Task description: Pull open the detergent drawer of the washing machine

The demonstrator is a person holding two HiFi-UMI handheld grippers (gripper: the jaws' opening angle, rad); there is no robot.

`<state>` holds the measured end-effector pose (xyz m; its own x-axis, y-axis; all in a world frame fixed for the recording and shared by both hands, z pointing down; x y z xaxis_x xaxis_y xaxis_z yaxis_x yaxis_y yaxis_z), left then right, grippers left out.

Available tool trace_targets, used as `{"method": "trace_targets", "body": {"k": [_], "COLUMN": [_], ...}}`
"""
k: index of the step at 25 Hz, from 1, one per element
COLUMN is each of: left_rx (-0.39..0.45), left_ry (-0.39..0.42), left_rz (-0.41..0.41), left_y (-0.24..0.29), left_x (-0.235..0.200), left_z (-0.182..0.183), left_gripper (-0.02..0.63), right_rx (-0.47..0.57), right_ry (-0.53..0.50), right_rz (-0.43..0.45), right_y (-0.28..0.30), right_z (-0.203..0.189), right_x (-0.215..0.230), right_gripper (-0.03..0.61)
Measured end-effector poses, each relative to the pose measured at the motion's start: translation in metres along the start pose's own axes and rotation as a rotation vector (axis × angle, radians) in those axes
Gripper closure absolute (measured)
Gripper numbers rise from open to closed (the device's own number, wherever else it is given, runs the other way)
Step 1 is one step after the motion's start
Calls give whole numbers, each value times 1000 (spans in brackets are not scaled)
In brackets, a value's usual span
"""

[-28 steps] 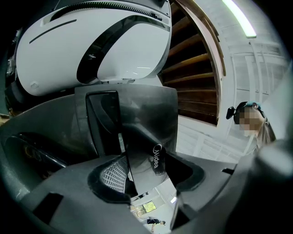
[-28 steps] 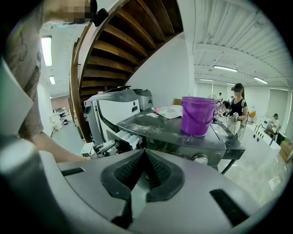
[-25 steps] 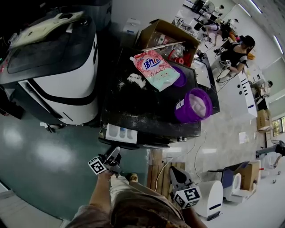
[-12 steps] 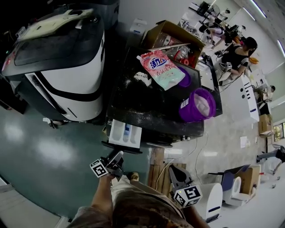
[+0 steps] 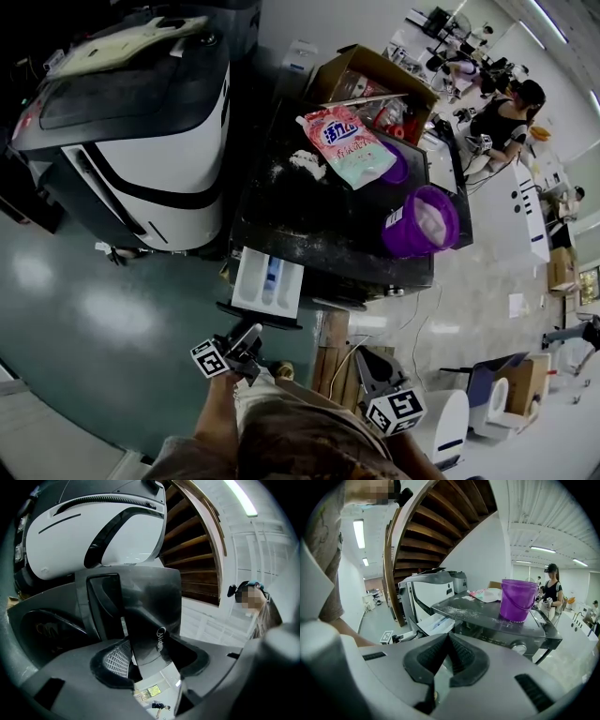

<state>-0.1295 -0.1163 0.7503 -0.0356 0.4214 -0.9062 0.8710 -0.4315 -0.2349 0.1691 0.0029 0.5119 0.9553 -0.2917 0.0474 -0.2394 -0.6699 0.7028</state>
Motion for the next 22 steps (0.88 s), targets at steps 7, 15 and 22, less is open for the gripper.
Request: {"method": "trace_targets", "body": {"k": [7, 15, 22], "left_rx": [-2, -16, 29], "left_ry": [0, -15, -43], "left_rz": [8, 34, 112], "left_y": [-1, -4, -22], "left_x": [0, 1, 3], "left_z": [0, -1, -7], "left_gripper": [354, 347, 357], "right_rx": [2, 9, 28], "right_ry": [-17, -37, -30], "right_rz": [26, 57, 80], "right_y": [4, 7, 12], "right_z": [2, 5, 6], "right_x": [-1, -3, 2], "right_gripper": [574, 574, 574]}}
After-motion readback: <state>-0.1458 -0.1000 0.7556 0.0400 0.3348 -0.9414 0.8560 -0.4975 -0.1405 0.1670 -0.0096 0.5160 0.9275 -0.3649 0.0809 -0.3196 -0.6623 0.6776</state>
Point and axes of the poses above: the fingertips, and each gripper's own axes: y forward along the fingers, x to its right, z out of its top, the point moved 10 cm from there along -y, backward along the fingers, and after that the axes turned 13 degrees about -x, right-handed, at the moved point
